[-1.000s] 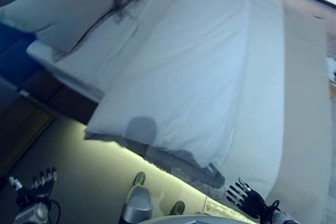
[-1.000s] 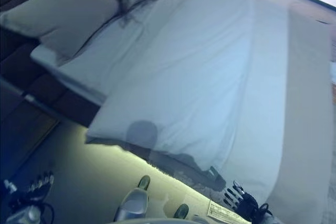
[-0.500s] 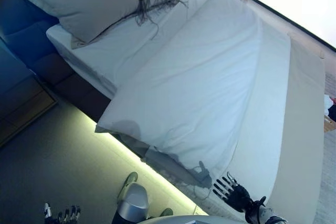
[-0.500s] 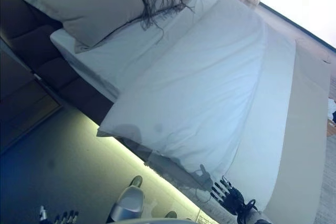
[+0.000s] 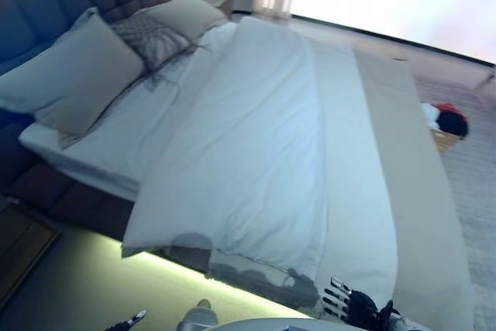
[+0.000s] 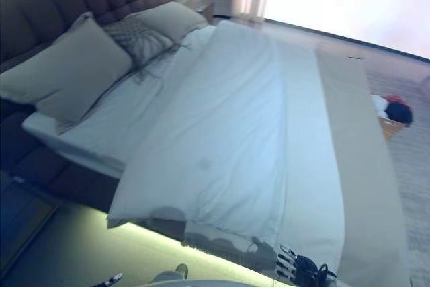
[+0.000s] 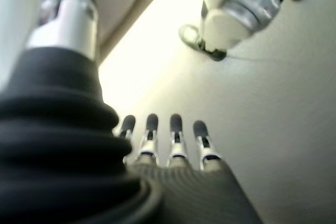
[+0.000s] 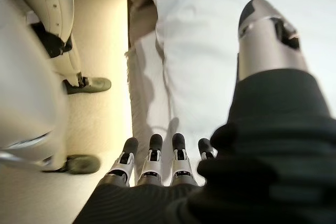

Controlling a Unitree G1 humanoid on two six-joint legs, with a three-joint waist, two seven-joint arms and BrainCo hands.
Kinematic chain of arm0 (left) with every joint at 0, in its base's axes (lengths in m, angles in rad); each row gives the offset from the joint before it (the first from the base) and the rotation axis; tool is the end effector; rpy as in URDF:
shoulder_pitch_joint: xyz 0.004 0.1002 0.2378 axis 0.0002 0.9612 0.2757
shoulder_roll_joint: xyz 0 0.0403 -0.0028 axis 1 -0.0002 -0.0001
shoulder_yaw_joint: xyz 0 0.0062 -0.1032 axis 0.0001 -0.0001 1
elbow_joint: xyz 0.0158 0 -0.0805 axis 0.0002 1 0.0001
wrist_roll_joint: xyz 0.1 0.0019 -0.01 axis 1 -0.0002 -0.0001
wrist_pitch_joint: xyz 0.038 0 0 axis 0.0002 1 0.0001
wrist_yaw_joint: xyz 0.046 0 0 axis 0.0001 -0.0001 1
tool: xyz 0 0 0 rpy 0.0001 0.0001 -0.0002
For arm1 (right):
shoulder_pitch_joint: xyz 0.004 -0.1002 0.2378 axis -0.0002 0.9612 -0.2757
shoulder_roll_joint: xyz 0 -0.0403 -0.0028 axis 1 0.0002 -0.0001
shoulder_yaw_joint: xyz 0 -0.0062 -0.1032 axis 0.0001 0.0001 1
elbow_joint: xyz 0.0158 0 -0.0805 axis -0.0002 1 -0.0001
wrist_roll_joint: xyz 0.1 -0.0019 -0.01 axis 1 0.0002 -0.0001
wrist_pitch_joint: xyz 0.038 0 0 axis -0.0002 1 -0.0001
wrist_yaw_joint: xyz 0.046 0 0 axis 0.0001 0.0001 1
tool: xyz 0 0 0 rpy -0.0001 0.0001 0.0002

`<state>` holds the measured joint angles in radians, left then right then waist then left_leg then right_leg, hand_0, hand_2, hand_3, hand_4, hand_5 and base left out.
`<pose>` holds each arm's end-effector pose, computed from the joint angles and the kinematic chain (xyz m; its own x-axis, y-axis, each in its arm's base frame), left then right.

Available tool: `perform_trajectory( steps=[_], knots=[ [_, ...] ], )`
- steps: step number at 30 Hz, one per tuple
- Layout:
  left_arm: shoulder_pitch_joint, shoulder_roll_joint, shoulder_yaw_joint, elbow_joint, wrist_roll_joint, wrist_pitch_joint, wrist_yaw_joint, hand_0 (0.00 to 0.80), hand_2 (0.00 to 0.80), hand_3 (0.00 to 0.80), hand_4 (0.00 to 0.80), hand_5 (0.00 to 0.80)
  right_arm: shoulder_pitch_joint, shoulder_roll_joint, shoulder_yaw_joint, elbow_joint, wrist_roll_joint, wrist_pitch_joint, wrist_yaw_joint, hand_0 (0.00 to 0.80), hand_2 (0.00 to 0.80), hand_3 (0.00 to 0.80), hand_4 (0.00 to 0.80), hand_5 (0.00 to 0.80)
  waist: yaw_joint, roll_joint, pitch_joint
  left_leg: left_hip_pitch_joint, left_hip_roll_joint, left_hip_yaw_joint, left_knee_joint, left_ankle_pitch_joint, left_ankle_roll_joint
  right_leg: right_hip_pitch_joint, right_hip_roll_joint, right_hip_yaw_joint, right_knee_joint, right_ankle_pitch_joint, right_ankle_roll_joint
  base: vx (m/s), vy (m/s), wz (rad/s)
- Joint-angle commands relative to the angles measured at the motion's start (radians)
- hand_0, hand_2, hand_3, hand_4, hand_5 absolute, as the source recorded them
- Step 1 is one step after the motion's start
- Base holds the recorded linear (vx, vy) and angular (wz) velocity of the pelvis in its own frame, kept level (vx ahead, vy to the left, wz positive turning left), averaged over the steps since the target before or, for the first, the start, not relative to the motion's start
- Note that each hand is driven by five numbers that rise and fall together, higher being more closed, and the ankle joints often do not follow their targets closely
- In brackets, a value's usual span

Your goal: Make the bed neatly

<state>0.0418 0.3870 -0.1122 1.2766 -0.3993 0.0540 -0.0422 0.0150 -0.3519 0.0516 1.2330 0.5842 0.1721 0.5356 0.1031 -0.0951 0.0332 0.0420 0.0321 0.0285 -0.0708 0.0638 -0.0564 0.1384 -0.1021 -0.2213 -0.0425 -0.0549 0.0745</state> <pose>0.0454 0.2789 -0.1031 0.2084 0.2849 -0.9356 -0.2579 0.9388 0.2284 0.0591 -0.2662 -0.1056 0.3918 0.2370 -0.8890 0.3236 0.8690 0.3743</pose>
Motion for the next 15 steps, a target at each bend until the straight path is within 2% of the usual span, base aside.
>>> perform_trajectory(
  steps=[1, 6, 8, 15],
  knots=[
    [-0.074, -0.068, -0.080, 0.040, 0.127, -0.007, 0.008, 0.000, 0.000, 0.000, 0.000, 0.000, -0.034, 0.020, 0.009, 0.028, 0.112, -0.065, -0.078, 0.000, 0.000, 0.000, 0.000, 0.000, -0.021, 0.052, 0.010, -0.001, -0.026, -0.004, -0.016, -0.038, 0.018, -0.067, 0.011, -0.016, -0.045, 0.117, 0.024, 0.008, -0.033, -0.26],
    [-0.108, -0.145, -0.138, 0.067, 0.142, 0.013, 0.020, 0.000, 0.000, 0.000, 0.000, 0.000, -0.015, 0.093, -0.013, 0.093, 0.237, -0.076, -0.195, 0.000, 0.000, 0.000, 0.000, 0.000, -0.065, 0.065, -0.005, -0.002, -0.029, 0.021, -0.016, -0.048, 0.023, -0.092, 0.023, 0.029, -0.045, 0.119, 0.021, 0.005, -0.035, -0.15],
    [-0.107, -0.172, -0.149, 0.077, 0.141, 0.011, 0.021, 0.000, 0.000, 0.000, 0.000, 0.000, -0.007, 0.114, -0.026, 0.122, 0.225, -0.072, -0.230, 0.000, 0.000, 0.000, 0.000, 0.000, -0.081, 0.069, -0.009, 0.008, -0.027, 0.039, -0.016, -0.056, 0.028, -0.089, 0.028, 0.045, -0.045, 0.117, 0.016, 0.043, -0.033, -0.29],
    [-0.124, -0.217, -0.209, 0.072, 0.180, 0.014, 0.016, 0.000, 0.000, 0.000, 0.000, 0.000, -0.003, 0.159, 0.052, 0.112, 0.156, -0.090, -0.206, 0.000, 0.000, 0.000, 0.000, 0.000, -0.105, 0.083, -0.013, 0.028, -0.031, 0.060, -0.016, -0.067, 0.037, -0.079, 0.028, 0.063, -0.045, 0.113, 0.010, 0.022, -0.018, -0.19]
  ],
)
